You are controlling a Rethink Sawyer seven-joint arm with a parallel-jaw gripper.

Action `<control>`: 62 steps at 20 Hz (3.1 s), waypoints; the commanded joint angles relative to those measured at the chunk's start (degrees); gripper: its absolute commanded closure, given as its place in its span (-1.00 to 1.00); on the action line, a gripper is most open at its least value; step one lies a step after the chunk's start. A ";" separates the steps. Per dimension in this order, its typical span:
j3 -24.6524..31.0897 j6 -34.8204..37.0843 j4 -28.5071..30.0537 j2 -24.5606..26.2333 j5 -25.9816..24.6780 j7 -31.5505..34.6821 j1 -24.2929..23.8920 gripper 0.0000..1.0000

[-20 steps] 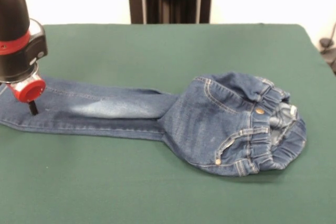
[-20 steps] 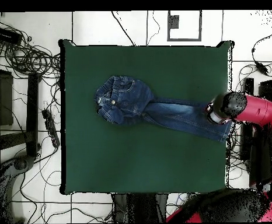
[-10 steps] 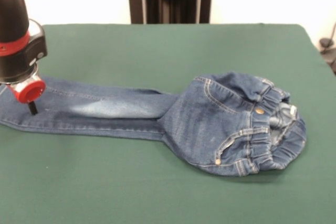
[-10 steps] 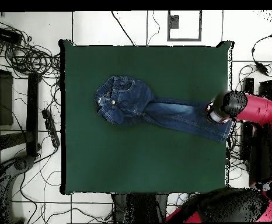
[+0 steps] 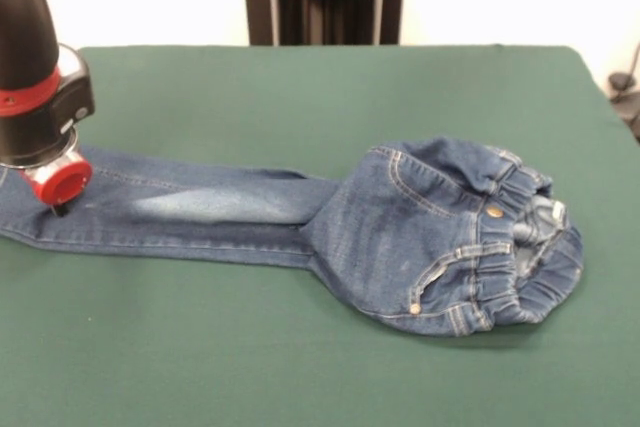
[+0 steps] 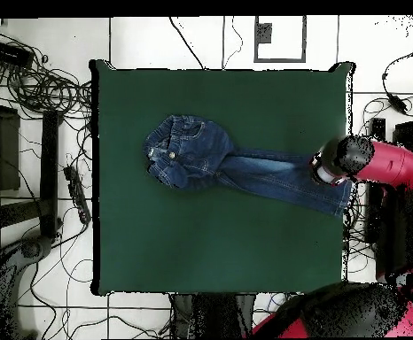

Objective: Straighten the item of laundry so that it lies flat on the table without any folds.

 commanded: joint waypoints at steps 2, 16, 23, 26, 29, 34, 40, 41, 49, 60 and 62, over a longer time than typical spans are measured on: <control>6.24 -2.36 1.50 6.11 -1.70 -17.05 2.42 1.00; 4.61 -1.67 4.41 -0.32 -3.43 -20.90 1.38 1.00; 6.19 -2.54 5.73 -3.34 -2.52 -22.78 -0.37 1.00; 7.38 -2.59 6.17 -4.10 -1.79 -23.71 -1.48 1.00; 7.98 -1.92 5.51 -4.51 -1.87 -24.84 -2.04 1.00; 8.39 -1.53 5.54 -5.41 -2.48 -25.32 -2.55 1.00; 8.38 -1.36 4.36 -5.87 -3.10 -26.68 -2.80 1.00; 8.34 -1.15 4.48 -6.27 -3.17 -27.04 -2.92 1.00; 7.83 0.82 1.91 -7.51 -4.11 -32.21 -3.67 1.00; 8.24 0.24 -3.24 -7.65 -5.45 -39.61 -4.44 1.00; 8.56 0.41 -4.36 -7.86 -5.48 -41.99 -4.78 1.00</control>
